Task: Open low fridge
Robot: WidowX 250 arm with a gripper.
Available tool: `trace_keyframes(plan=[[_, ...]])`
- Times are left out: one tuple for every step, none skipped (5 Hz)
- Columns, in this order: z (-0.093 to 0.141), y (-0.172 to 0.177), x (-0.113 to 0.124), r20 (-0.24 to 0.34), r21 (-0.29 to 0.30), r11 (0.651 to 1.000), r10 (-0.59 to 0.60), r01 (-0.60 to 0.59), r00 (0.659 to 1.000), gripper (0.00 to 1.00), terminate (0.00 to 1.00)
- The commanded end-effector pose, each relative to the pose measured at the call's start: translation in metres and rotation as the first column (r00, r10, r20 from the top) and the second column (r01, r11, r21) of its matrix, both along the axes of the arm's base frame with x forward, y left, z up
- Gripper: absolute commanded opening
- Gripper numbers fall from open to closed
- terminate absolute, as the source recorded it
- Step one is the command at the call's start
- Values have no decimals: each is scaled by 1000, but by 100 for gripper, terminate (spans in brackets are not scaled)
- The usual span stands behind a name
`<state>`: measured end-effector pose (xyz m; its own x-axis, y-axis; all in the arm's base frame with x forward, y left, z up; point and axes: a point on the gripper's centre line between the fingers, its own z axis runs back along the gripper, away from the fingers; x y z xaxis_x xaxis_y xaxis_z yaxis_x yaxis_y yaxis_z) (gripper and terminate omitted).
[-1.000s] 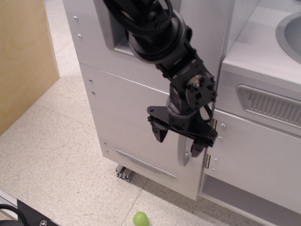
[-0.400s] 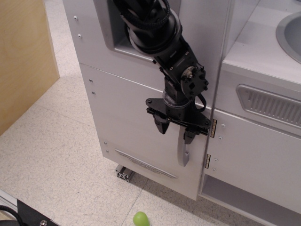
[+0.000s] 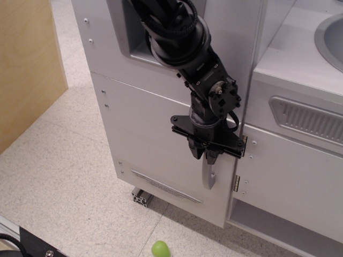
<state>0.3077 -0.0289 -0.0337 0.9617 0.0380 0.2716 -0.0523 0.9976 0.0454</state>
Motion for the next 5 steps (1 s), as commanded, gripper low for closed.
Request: trace_keyframes(plan=[[14, 3, -18, 14, 18, 998, -54, 54, 998, 0, 0], [14, 11, -38, -1, 35, 994, -108, 108, 994, 0, 0], [28, 17, -55, -8, 21, 989, -143, 143, 990, 100, 0], [54, 22, -68, -36, -6, 981, -192, 192, 981, 100, 0], [85, 18, -61, -14, -61, 983, -176, 175, 984, 100, 0]])
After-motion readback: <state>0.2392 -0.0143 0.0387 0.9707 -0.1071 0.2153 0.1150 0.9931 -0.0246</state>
